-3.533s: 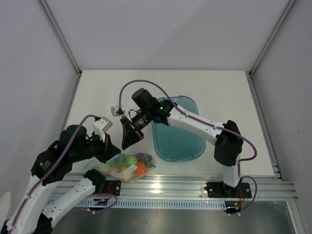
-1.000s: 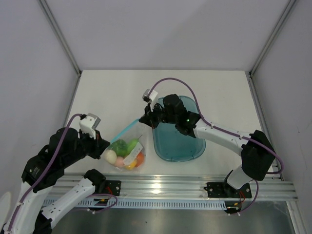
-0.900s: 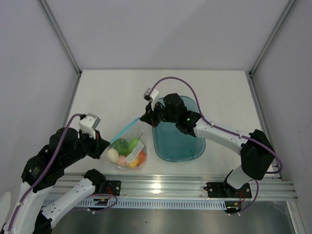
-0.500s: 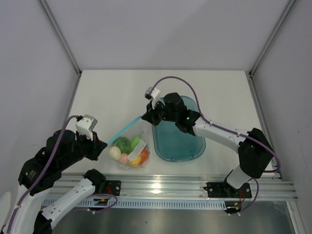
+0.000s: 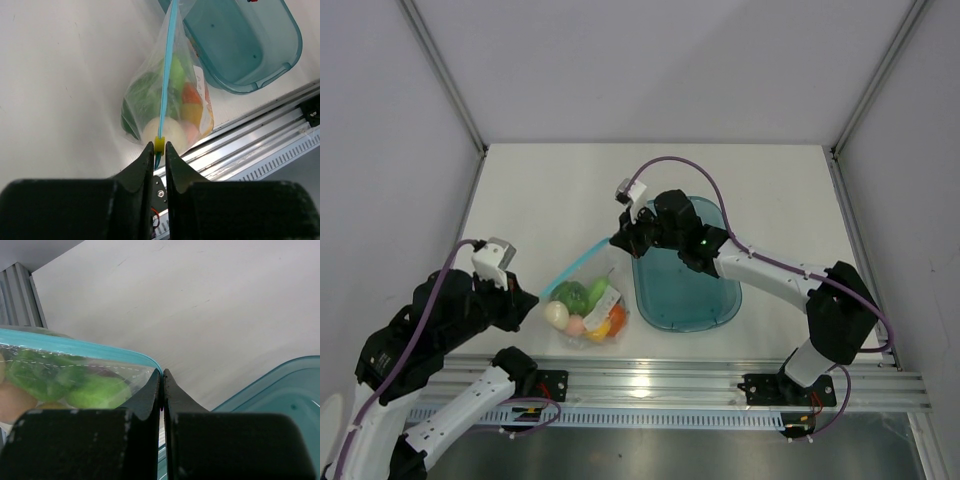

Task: Place the food in the zip-top bag and seal the zipper
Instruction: Zip the zipper food storage bag at the center of the board, then place the zipper food storage bag at the center of the board.

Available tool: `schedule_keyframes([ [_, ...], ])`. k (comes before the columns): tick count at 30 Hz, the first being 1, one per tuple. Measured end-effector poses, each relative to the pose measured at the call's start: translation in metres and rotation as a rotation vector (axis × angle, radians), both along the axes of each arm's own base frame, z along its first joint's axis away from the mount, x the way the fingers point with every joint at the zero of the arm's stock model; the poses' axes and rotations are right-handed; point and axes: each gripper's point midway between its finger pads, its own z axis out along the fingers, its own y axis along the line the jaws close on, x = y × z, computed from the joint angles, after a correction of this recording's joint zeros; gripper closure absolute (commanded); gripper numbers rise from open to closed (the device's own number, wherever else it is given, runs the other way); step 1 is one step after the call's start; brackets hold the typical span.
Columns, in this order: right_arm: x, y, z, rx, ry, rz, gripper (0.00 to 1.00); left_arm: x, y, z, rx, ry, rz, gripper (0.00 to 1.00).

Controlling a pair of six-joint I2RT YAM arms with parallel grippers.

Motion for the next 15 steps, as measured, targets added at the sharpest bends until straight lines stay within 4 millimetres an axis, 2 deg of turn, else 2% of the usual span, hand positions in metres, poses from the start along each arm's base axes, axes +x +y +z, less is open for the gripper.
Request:
schedule_keyframes([
  [2, 0.002, 0.001, 0.002, -0.004, -0.006, -0.014, 1.00, 0.000, 0.001, -0.003, -0.001, 0.005, 0.011, 0.69],
  [3, 0.003, 0.001, 0.004, -0.006, -0.009, -0.023, 1.00, 0.001, 0.001, -0.004, -0.002, 0.009, 0.018, 0.52],
  [5, 0.006, 0.002, 0.008, -0.003, -0.019, -0.037, 1.00, 0.001, 0.002, -0.007, -0.004, 0.019, 0.035, 0.32],
  [6, 0.008, 0.004, 0.011, 0.000, -0.025, -0.042, 1.00, 0.002, 0.002, -0.009, -0.003, 0.022, 0.041, 0.15],
  [8, 0.010, 0.009, 0.015, 0.007, -0.034, -0.047, 1.00, 0.004, 0.002, -0.013, -0.005, 0.034, 0.053, 0.01],
  [12, 0.014, 0.024, 0.018, 0.022, -0.040, -0.045, 1.00, 0.007, 0.000, -0.017, -0.019, 0.032, 0.065, 0.00],
  [15, 0.018, 0.040, 0.016, 0.025, -0.035, -0.040, 1.00, 0.007, 0.003, -0.012, -0.036, -0.003, 0.075, 0.01],
])
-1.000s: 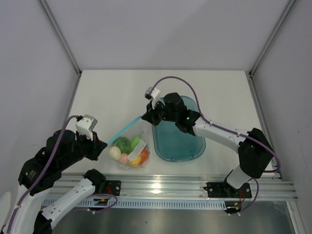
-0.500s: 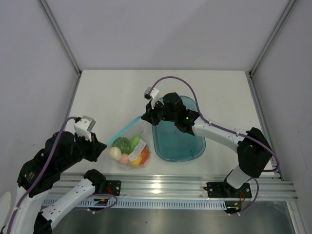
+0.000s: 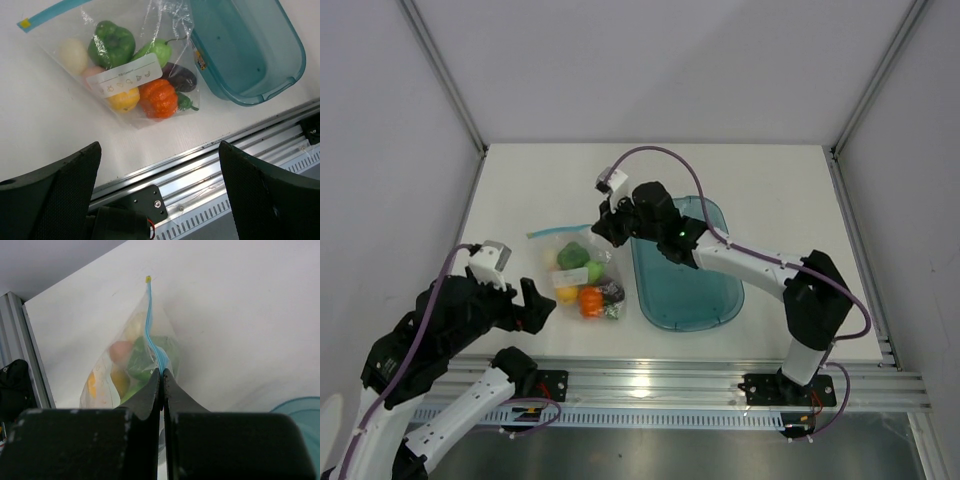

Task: Place the food in the zip-top bag and seal the zipper
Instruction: Place the zipper food storage bag at the center of the board.

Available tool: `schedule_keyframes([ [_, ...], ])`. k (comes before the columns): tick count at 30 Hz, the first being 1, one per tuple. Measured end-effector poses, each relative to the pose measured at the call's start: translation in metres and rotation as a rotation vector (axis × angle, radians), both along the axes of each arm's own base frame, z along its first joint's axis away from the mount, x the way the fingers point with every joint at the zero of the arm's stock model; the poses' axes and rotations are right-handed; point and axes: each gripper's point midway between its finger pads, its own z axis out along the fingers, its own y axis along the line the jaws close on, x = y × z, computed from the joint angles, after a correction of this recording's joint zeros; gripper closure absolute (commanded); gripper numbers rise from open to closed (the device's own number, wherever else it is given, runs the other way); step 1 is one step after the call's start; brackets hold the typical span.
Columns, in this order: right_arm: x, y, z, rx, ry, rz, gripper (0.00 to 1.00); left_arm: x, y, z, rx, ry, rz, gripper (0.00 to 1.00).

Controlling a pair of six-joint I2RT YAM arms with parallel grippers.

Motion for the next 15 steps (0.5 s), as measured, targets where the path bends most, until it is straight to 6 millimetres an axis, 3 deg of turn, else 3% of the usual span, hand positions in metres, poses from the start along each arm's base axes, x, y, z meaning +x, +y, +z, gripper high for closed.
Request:
schedule_keyframes([
  [8, 0.029, 0.037, -0.010, 0.033, 0.017, -0.048, 1.00, -0.004, 0.005, 0.011, -0.037, -0.065, 0.007, 0.01],
  [15, 0.076, 0.048, -0.027, 0.051, 0.051, -0.146, 1.00, -0.004, 0.002, 0.015, -0.054, -0.079, 0.001, 0.01],
])
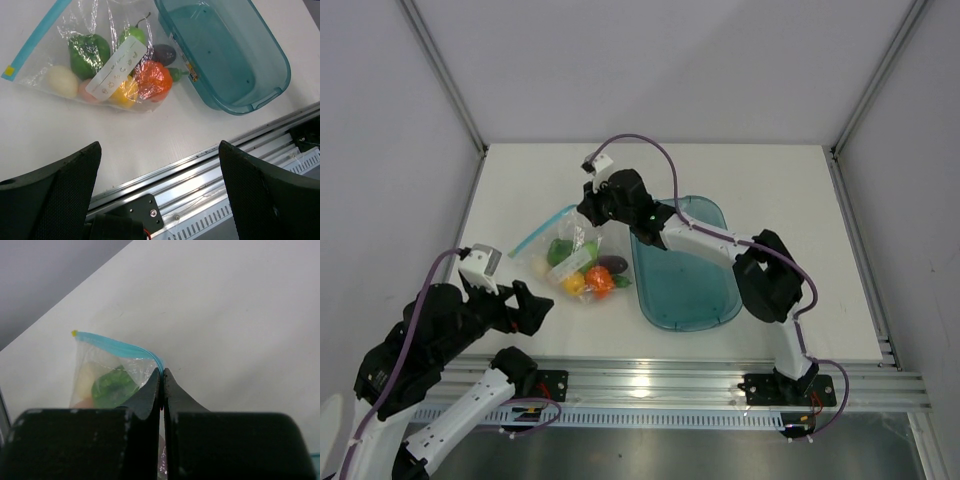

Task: Place the food in the zip-top bag and seal the zipper
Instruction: Place the zipper food storage bag at the center of the board.

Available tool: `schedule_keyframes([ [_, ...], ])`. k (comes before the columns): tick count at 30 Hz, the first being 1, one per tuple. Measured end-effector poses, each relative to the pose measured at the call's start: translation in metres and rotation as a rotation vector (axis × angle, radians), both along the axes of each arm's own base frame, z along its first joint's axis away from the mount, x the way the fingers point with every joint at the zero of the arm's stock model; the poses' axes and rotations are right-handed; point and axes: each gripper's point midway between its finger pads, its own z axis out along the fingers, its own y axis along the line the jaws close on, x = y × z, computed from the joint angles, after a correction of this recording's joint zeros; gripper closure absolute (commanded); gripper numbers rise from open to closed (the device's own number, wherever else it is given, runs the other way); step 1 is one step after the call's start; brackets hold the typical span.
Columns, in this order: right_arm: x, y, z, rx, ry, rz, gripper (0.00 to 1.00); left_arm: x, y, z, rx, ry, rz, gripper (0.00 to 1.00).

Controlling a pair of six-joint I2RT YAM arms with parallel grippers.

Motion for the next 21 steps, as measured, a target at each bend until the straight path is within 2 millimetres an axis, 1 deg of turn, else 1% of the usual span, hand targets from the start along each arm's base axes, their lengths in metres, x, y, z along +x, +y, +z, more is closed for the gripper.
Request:
schedule_keyframes([
  [2, 0.011, 0.001, -0.007, -0.002, 0.004, -0.020, 1.00, 0.001, -0.002, -0.001, -0.011, 0.001, 0.001, 0.00],
  [7, 0.041, 0.005, -0.032, -0.028, 0.022, -0.088, 0.99, 0.001, -0.010, -0.006, -0.048, 0.013, -0.014, 0.00],
  [8, 0.045, 0.005, -0.039, -0.036, 0.030, -0.099, 0.86, 0.001, -0.011, -0.007, -0.057, 0.014, -0.020, 0.01],
  [11, 0.052, 0.004, -0.053, -0.060, 0.056, -0.115, 0.62, -0.001, -0.017, -0.007, -0.087, 0.016, -0.042, 0.00],
  [12, 0.054, 0.004, -0.055, -0.067, 0.061, -0.119, 0.49, -0.001, -0.019, -0.007, -0.094, 0.015, -0.048, 0.00],
  [14, 0.054, 0.001, -0.060, -0.081, 0.073, -0.125, 0.37, -0.002, -0.020, -0.007, -0.105, 0.014, -0.053, 0.00],
  [15, 0.055, 0.000, -0.060, -0.086, 0.075, -0.126, 0.28, -0.002, -0.021, -0.007, -0.107, 0.014, -0.054, 0.00],
  [16, 0.056, -0.001, -0.059, -0.089, 0.074, -0.126, 0.24, -0.002, -0.021, -0.008, -0.111, 0.014, -0.055, 0.00],
  [17, 0.057, -0.001, -0.057, -0.091, 0.073, -0.127, 0.21, -0.002, -0.022, -0.009, -0.117, 0.016, -0.057, 0.00],
  [18, 0.058, -0.001, -0.054, -0.093, 0.069, -0.128, 0.13, -0.002, -0.023, -0.010, -0.121, 0.019, -0.060, 0.00],
  [20, 0.059, -0.001, -0.045, -0.094, 0.063, -0.131, 0.03, -0.003, -0.025, -0.012, -0.131, 0.025, -0.061, 0.00],
  [21, 0.060, -0.001, -0.039, -0.098, 0.060, -0.135, 0.01, -0.003, -0.026, -0.013, -0.135, 0.032, -0.063, 0.00],
])
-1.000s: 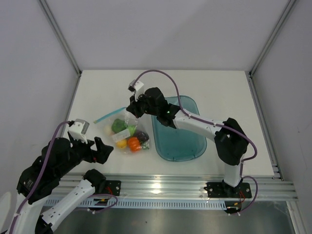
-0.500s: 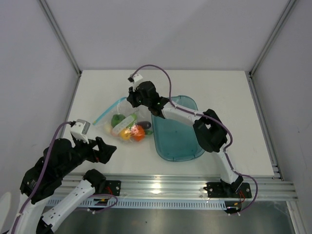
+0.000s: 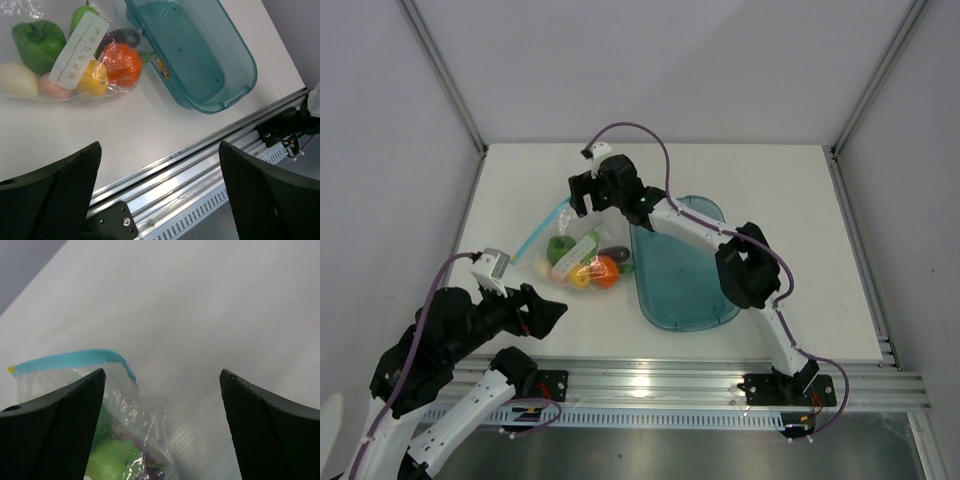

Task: Place the food in the zip-top bag and seal the zipper
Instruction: Place the zipper food storage bag at the center of the board, then reset both arms

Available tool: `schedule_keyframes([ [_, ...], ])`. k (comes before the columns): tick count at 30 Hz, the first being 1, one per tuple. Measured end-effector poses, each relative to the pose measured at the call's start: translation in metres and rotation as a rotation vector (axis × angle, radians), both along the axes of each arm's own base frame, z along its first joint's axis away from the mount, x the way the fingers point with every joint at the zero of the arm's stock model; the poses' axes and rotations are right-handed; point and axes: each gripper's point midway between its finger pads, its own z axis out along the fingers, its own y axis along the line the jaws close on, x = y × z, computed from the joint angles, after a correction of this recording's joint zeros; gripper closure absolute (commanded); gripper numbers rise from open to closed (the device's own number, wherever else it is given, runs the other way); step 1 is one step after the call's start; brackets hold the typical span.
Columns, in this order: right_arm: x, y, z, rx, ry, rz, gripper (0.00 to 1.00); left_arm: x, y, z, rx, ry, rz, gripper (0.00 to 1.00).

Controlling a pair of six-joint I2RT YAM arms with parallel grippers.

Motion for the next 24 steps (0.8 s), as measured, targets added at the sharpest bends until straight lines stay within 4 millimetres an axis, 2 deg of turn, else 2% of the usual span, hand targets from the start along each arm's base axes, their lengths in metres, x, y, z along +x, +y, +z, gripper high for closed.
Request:
schedule_keyframes([
  [3, 0.005, -0.007, 0.018, -0.021, -0.010, -0.041, 0.00, 0.000, -0.005, -0.003, -0.022, 0.010, -0.010, 0.00],
  [5, 0.004, -0.019, 0.028, -0.047, -0.008, -0.080, 0.01, 0.001, -0.008, -0.004, -0.038, 0.018, -0.014, 0.00],
  [8, -0.003, -0.044, 0.045, -0.097, 0.012, -0.160, 0.01, 0.002, -0.013, -0.006, -0.064, 0.023, -0.022, 0.00],
  [11, -0.019, -0.087, 0.067, -0.151, 0.034, -0.265, 0.01, 0.005, -0.020, -0.011, -0.091, 0.036, -0.027, 0.00],
  [15, -0.063, -0.155, 0.083, -0.200, 0.075, -0.367, 0.01, 0.009, -0.030, -0.018, -0.126, 0.058, -0.041, 0.01],
  [18, -0.105, -0.206, 0.069, -0.238, 0.131, -0.419, 0.01, 0.013, -0.040, -0.029, -0.156, 0.085, -0.056, 0.01],
  [20, -0.138, -0.238, 0.051, -0.259, 0.172, -0.444, 0.01, 0.015, -0.046, -0.036, -0.177, 0.104, -0.066, 0.01],
  [24, -0.193, -0.284, 0.026, -0.246, 0.222, -0.465, 0.00, 0.021, -0.061, -0.047, -0.227, 0.137, -0.093, 0.01],
])
